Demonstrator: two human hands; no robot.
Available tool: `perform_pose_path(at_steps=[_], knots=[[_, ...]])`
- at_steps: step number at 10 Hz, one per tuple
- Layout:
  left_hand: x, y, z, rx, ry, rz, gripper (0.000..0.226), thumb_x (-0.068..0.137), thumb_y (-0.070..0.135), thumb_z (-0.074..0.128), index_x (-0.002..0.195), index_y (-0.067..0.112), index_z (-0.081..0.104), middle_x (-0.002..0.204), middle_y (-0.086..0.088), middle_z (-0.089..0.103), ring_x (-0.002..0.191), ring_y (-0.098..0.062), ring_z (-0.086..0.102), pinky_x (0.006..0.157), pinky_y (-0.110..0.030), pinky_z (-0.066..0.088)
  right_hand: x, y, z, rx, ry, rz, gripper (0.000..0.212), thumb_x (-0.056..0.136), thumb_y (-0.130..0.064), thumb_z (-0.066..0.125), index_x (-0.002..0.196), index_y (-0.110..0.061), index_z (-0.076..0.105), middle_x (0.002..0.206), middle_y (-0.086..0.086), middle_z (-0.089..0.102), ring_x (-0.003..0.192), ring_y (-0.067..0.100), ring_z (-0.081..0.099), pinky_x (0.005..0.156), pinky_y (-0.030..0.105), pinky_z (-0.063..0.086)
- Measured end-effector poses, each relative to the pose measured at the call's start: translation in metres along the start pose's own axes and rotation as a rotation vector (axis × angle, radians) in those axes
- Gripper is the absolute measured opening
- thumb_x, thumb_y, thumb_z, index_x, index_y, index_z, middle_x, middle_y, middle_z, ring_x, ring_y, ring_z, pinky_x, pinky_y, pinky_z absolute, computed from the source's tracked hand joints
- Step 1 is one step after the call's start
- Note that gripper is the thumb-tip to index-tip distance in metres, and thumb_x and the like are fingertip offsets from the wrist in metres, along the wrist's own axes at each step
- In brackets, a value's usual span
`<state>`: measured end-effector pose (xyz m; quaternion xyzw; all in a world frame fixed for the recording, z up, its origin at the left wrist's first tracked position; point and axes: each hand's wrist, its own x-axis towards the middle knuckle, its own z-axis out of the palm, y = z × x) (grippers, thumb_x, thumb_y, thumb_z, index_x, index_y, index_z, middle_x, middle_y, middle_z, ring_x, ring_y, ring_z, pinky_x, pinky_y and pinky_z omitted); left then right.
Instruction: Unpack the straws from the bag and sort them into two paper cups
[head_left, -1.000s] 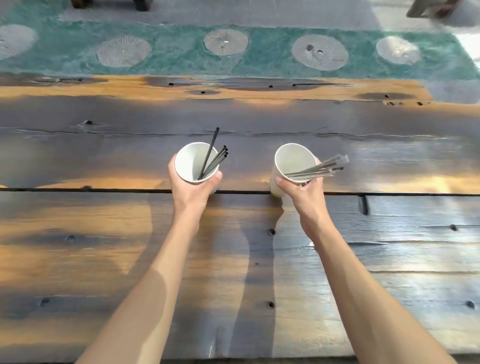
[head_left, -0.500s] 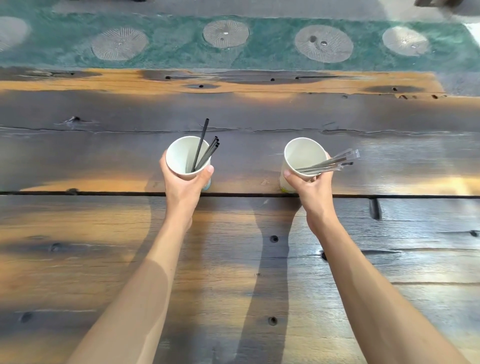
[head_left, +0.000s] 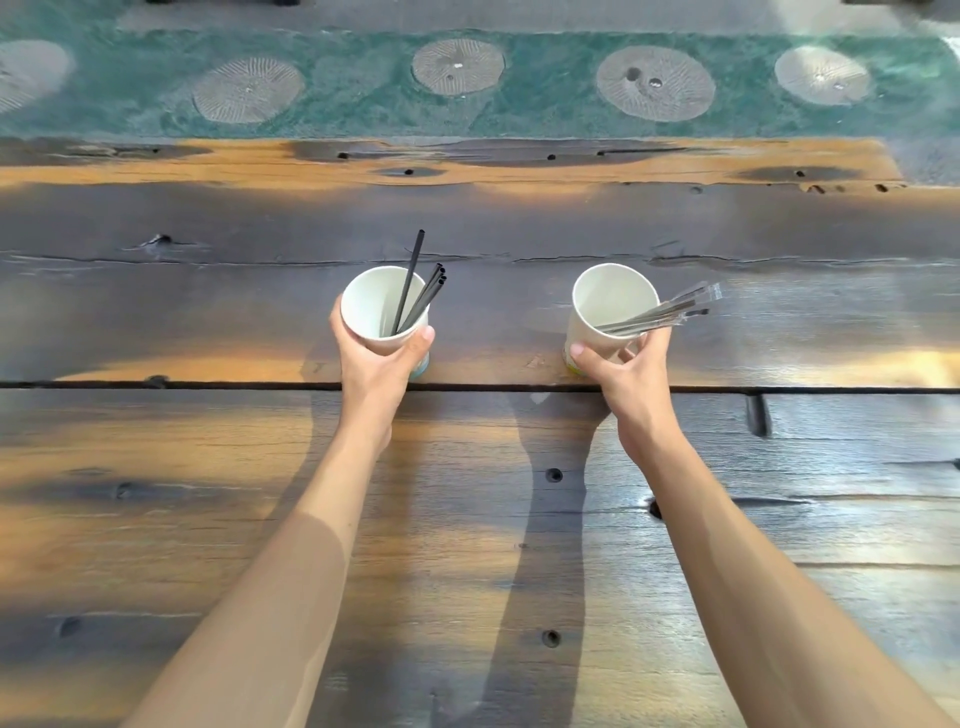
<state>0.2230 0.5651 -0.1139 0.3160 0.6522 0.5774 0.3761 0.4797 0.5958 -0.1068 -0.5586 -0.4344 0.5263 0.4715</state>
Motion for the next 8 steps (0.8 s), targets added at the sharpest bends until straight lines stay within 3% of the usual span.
perform_pose_path(at_steps=[1,2,3,4,5,6,7,8], knots=[[0.002,0.0,0.0,0.001,0.006,0.001,0.091,0.073,0.02,0.087,0.144,0.028,0.029,0.13,0.012,0.055,0.107,0.012,0.058,0.085,-0.015,0.049,-0.007,0.004,-0.001,-0.029,0.015,0.027,0.074,0.079,-0.009,0.08,0.135,-0.024,0.033,0.134,-0.009,0.048,0.124,0.006,0.047,0.111,0.035,0.037],[-0.001,0.001,-0.002,0.01,0.008,-0.004,0.098,0.07,0.022,0.088,0.146,0.032,0.027,0.14,0.008,0.049,0.122,0.002,0.052,0.095,-0.02,0.046,-0.014,0.007,-0.003,-0.034,0.026,0.058,0.091,0.077,-0.017,0.082,0.147,-0.029,0.024,0.148,0.0,0.038,0.134,0.02,0.04,0.111,0.039,0.036],[-0.011,0.003,-0.008,0.026,0.014,-0.012,0.102,0.067,0.026,0.089,0.146,0.038,0.025,0.147,0.008,0.04,0.132,-0.008,0.045,0.108,-0.035,0.043,-0.023,0.007,-0.004,-0.011,0.035,0.078,0.097,0.076,-0.02,0.083,0.149,-0.037,0.022,0.154,0.002,0.03,0.137,0.02,0.036,0.11,0.038,0.036],[-0.03,0.01,-0.016,0.08,0.053,-0.091,0.105,0.067,0.035,0.087,0.147,0.046,0.02,0.158,0.001,0.026,0.143,-0.017,0.03,0.114,-0.045,0.033,-0.04,0.001,-0.002,-0.043,0.07,0.112,0.097,0.077,-0.029,0.081,0.151,-0.035,0.019,0.154,0.002,0.03,0.135,0.02,0.039,0.111,0.041,0.037],[-0.062,0.026,-0.028,0.062,0.081,-0.099,0.099,0.077,0.033,0.081,0.15,0.048,0.015,0.163,0.003,0.015,0.148,-0.017,0.02,0.11,-0.035,0.032,-0.066,-0.008,0.001,-0.102,0.121,0.144,0.094,0.08,-0.04,0.077,0.153,-0.03,0.019,0.152,0.001,0.034,0.135,0.024,0.039,0.114,0.048,0.034],[-0.102,0.05,-0.044,0.14,0.07,0.007,0.093,0.085,0.035,0.074,0.153,0.045,0.011,0.164,0.01,0.012,0.15,-0.008,0.013,0.106,-0.018,0.031,-0.101,-0.029,0.003,-0.113,0.131,0.143,0.083,0.087,-0.038,0.071,0.152,-0.027,0.022,0.155,-0.002,0.034,0.139,0.021,0.036,0.116,0.049,0.031],[-0.146,0.081,-0.061,0.244,0.043,0.134,0.089,0.086,0.043,0.067,0.155,0.042,0.011,0.161,0.021,0.012,0.148,0.001,0.009,0.116,-0.026,0.015,-0.137,-0.057,0.003,-0.215,0.119,0.045,0.074,0.091,-0.04,0.064,0.153,-0.025,0.025,0.158,-0.005,0.033,0.144,0.014,0.031,0.118,0.047,0.028],[-0.19,0.116,-0.076,0.278,0.015,0.195,0.082,0.088,0.046,0.061,0.153,0.045,0.011,0.159,0.026,0.011,0.148,0.004,0.008,0.12,-0.032,0.013,-0.173,-0.092,0.001,-0.373,0.113,-0.072,0.067,0.094,-0.041,0.058,0.152,-0.028,0.028,0.158,-0.009,0.033,0.144,0.011,0.031,0.119,0.043,0.025]])
